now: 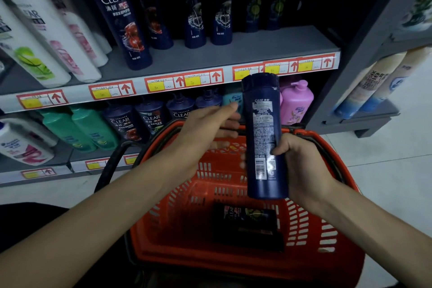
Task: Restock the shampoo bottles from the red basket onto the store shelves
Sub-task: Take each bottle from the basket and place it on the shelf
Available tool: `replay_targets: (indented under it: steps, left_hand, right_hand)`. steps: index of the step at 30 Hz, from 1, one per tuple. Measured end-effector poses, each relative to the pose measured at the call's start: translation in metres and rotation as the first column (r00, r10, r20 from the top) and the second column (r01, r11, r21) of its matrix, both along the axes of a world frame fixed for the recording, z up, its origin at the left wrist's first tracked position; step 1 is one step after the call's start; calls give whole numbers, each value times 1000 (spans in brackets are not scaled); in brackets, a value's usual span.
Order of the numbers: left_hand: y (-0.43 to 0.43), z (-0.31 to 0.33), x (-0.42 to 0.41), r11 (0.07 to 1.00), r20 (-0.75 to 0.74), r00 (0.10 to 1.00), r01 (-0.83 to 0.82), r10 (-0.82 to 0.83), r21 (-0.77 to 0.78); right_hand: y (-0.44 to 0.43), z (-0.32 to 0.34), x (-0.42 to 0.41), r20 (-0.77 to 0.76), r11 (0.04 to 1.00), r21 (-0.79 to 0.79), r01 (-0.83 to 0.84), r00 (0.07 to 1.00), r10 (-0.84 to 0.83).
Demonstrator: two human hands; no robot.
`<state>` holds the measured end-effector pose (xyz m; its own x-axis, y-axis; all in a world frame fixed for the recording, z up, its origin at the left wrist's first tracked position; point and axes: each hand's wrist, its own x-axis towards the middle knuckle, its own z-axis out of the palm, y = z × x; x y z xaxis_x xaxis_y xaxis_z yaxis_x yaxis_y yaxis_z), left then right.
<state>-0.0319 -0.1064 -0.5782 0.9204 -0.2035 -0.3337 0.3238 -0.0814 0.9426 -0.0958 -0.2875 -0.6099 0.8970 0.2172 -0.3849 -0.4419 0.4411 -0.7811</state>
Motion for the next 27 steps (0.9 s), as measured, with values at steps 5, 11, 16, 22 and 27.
replay_targets:
  steps: [5, 11, 16, 22, 27]
  left_hand:
    - [0, 3, 2, 1000, 88, 996, -9, 8, 1]
    - [1, 9, 2, 999, 207, 978, 5, -13, 38]
    - [0, 8, 5, 994, 382, 920, -102, 84, 28]
    - [10, 18, 17, 974, 339, 913, -215, 228, -78]
    - [20, 31, 27, 953, 295, 911, -245, 289, -178]
  right_hand:
    - [9, -2, 8, 10, 997, -61, 37, 999, -37]
    - [29, 2, 24, 146, 956, -263, 130, 985, -94]
    - [52, 12, 33, 441, 825, -517, 229, 897, 27]
    - [66, 30, 40, 559, 654, -607, 450, 828, -51]
    - [78, 42, 59, 480, 545, -742, 390, 877, 26]
